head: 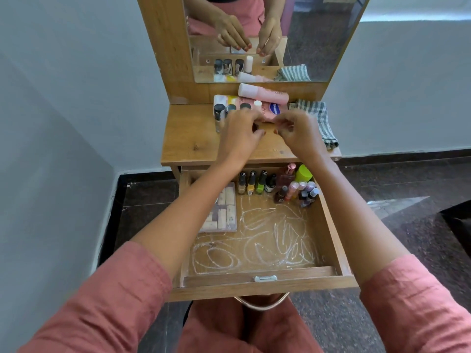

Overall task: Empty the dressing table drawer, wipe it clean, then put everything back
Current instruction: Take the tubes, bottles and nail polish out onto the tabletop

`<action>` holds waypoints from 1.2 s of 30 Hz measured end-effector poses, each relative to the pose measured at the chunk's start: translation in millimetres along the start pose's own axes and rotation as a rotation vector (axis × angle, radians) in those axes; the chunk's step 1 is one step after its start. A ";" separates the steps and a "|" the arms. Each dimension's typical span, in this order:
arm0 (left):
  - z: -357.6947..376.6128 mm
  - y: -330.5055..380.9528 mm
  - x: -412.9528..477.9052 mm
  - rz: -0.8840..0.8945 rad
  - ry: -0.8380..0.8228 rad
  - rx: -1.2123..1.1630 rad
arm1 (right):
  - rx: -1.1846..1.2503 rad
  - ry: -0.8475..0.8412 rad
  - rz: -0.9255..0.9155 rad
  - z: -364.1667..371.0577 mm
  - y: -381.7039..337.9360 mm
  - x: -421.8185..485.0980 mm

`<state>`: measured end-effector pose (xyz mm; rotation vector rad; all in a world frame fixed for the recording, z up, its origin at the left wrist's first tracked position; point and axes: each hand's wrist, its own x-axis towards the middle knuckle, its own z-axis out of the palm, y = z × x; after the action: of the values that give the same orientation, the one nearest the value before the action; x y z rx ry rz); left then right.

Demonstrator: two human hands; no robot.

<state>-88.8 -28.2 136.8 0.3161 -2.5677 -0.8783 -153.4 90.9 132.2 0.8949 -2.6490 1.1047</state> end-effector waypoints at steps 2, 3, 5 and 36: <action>10.5 3.4 -15.7 0.010 -0.040 -0.070 | 0.018 -0.028 0.037 -2.7 7.0 -17.0; 16.3 4.9 -24.1 0.015 -0.061 -0.096 | 0.024 -0.037 0.049 -3.9 10.7 -25.5; 29.3 7.0 -39.3 0.007 -0.114 -0.128 | 0.022 -0.042 0.064 -6.2 18.9 -41.8; 63.8 4.5 -71.5 -0.135 -0.250 -0.156 | -0.220 -0.150 0.062 -2.3 44.2 -87.7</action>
<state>-53.8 33.3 72.0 0.3566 -2.7057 -1.2300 -107.5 158.4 77.6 0.8886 -2.8664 0.7638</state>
